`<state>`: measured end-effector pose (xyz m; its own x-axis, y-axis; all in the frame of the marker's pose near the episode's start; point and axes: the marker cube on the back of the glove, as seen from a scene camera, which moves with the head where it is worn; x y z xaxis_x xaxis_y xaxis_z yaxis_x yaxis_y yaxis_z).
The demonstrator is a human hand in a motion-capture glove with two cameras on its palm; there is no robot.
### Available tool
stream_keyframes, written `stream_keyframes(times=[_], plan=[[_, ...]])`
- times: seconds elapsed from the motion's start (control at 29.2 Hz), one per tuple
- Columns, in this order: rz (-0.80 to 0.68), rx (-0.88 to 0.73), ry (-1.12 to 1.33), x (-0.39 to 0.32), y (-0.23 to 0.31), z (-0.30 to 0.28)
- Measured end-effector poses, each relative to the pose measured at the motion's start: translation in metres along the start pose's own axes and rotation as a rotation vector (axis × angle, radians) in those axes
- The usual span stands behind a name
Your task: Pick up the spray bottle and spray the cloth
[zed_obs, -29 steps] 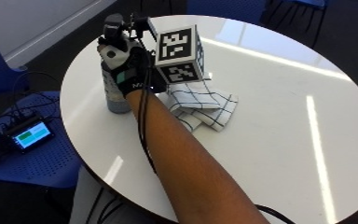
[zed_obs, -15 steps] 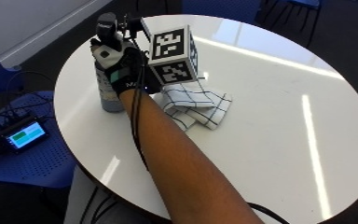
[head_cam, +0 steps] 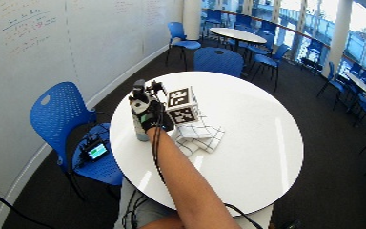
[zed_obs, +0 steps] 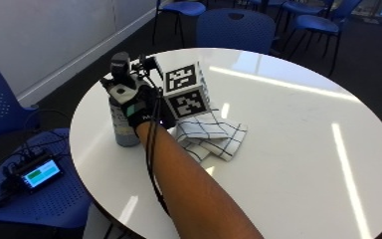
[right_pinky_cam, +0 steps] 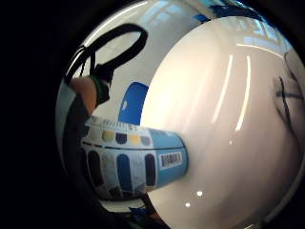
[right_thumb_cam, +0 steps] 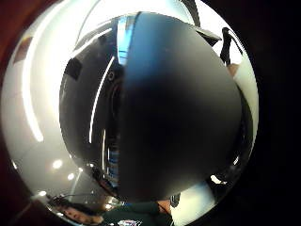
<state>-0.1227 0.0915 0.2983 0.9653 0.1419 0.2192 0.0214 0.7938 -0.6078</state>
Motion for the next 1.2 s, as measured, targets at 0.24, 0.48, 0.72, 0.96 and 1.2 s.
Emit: stream_keyframes(times=[0.24, 0.48, 0.72, 0.96, 1.2], plan=[[0.064, -0.077, 0.022, 0.019, 0.016, 0.004], [0.051, -0.139, 0.155, 0.019, 0.033, -0.010], [-0.074, -0.130, 0.229, 0.010, 0.074, -0.033], [-0.213, -0.226, 0.244, -0.030, 0.130, -0.073], [-0.415, -0.383, 0.291, -0.084, 0.203, -0.107]])
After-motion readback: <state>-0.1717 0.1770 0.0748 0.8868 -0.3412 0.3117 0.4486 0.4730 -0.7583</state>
